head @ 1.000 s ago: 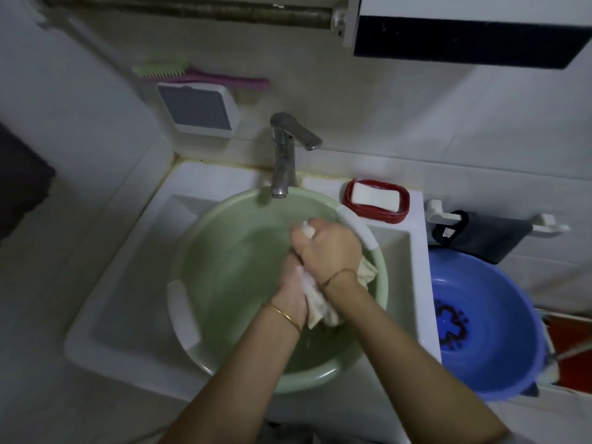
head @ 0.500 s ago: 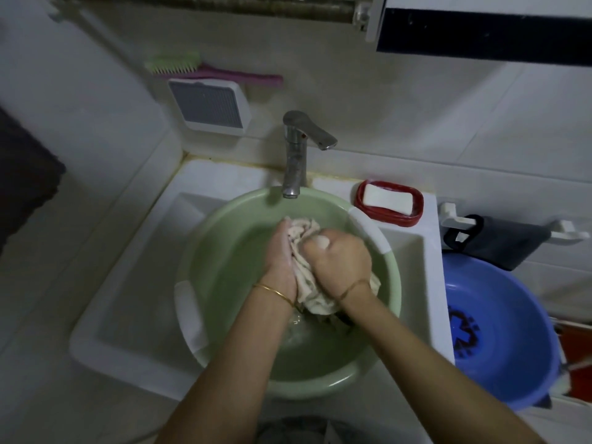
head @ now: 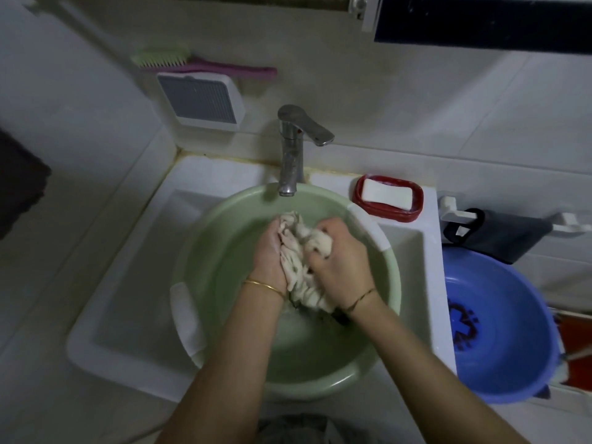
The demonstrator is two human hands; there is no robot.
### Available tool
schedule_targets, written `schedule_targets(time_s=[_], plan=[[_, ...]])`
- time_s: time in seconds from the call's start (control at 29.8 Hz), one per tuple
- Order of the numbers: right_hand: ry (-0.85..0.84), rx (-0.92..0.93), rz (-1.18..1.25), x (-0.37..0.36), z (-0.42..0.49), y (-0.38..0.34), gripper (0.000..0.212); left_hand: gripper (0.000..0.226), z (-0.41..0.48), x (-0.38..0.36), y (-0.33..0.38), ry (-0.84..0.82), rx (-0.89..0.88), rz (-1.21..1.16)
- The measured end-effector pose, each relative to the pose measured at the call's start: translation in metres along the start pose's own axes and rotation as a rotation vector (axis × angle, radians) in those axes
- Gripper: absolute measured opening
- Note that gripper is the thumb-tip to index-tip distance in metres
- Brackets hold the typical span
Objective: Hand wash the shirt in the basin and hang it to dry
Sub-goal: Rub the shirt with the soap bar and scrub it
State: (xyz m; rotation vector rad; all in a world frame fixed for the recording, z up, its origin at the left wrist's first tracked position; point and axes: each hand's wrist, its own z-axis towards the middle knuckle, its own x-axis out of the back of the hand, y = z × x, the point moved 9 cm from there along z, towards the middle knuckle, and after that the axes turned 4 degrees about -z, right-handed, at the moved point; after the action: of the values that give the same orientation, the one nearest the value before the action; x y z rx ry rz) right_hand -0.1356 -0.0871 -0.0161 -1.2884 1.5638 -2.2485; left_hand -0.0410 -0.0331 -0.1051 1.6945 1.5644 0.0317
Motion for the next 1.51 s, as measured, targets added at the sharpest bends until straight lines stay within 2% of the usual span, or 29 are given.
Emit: schedule_targets(time_s=[0.03,0.1,0.17,0.23,0.37,0.47,0.5,0.6,0.67,0.74,0.77,0.81,0.91,0.97,1.04,1.11,1.14,1.17,1.21,1.24,1.34,1.41,1.51], plan=[[0.015,0.119,-0.072,-0.008,-0.008,-0.017,0.014,0.045,-0.004,0.002,-0.006,0.035,-0.012,0.025],[0.048,0.238,-0.237,-0.02,-0.008,-0.034,0.04,0.048,-0.021,-0.011,-0.015,-0.016,-0.04,-0.014],[0.028,0.101,-0.334,-0.019,0.024,-0.014,0.045,0.039,-0.035,-0.023,-0.029,-0.07,-0.026,-0.098],[0.009,-0.077,-0.3,-0.012,0.042,0.016,0.036,0.035,-0.037,-0.026,-0.032,-0.087,0.05,-0.085],[0.08,0.046,-0.202,-0.013,0.021,0.0,0.048,0.039,-0.027,-0.016,-0.011,0.045,-0.011,0.031],[0.135,-0.1,-0.2,0.006,0.045,0.017,0.038,0.033,-0.039,-0.028,-0.029,-0.002,0.05,0.089],[0.143,-0.085,-0.224,0.008,0.045,0.015,0.038,0.03,-0.038,-0.03,-0.029,-0.016,0.047,0.066],[0.122,0.183,-0.252,-0.01,0.014,-0.019,0.045,0.036,-0.02,-0.019,-0.01,0.029,0.003,0.022],[0.092,0.118,-0.198,-0.01,0.017,-0.014,0.038,0.036,-0.027,-0.023,-0.014,0.009,0.025,0.069],[0.131,-0.109,-0.121,0.005,0.04,0.017,0.029,0.03,-0.039,-0.032,-0.029,-0.059,0.056,0.118],[0.145,-0.157,-0.103,0.008,0.044,0.025,0.028,0.028,-0.042,-0.034,-0.031,-0.069,0.057,0.107],[0.155,-0.121,-0.122,0.009,0.04,0.019,0.03,0.029,-0.04,-0.03,-0.027,-0.047,0.035,0.098],[0.154,0.136,-0.171,-0.011,0.005,-0.02,0.041,0.037,-0.03,-0.022,-0.012,-0.027,0.01,0.094],[0.2,0.033,-0.096,-0.002,0.011,-0.008,0.037,0.044,-0.037,-0.028,-0.011,-0.075,-0.022,0.183],[0.208,-0.25,0.114,0.007,0.029,0.034,0.036,0.043,-0.051,-0.044,-0.012,-0.207,-0.063,0.286],[0.044,-0.433,0.476,-0.008,0.038,0.061,0.045,0.029,-0.057,-0.047,-0.002,-0.234,-0.117,0.36],[-0.084,-0.469,0.59,-0.021,0.039,0.063,0.058,0.022,-0.056,-0.043,0.007,-0.212,-0.157,0.372],[-0.207,-0.488,0.661,-0.032,0.036,0.062,0.072,0.014,-0.055,-0.037,0.017,-0.192,-0.209,0.394],[-0.302,-0.492,0.716,-0.039,0.031,0.059,0.076,0.007,-0.053,-0.03,0.025,-0.169,-0.259,0.448],[-0.377,-0.495,0.754,-0.043,0.025,0.057,0.071,0.003,-0.053,-0.025,0.033,-0.155,-0.31,0.52],[-0.552,-0.474,0.831,-0.043,0.012,0.049,0.047,0.008,-0.055,-0.012,0.058,-0.124,-0.426,0.655],[-0.555,-0.472,0.9,-0.036,0.011,0.049,0.033,0.011,-0.058,-0.001,0.076,-0.107,-0.464,0.677],[-0.417,-0.463,0.978,-0.019,0.023,0.051,0.028,0.014,-0.06,0.005,0.08,-0.197,-0.379,0.722]])
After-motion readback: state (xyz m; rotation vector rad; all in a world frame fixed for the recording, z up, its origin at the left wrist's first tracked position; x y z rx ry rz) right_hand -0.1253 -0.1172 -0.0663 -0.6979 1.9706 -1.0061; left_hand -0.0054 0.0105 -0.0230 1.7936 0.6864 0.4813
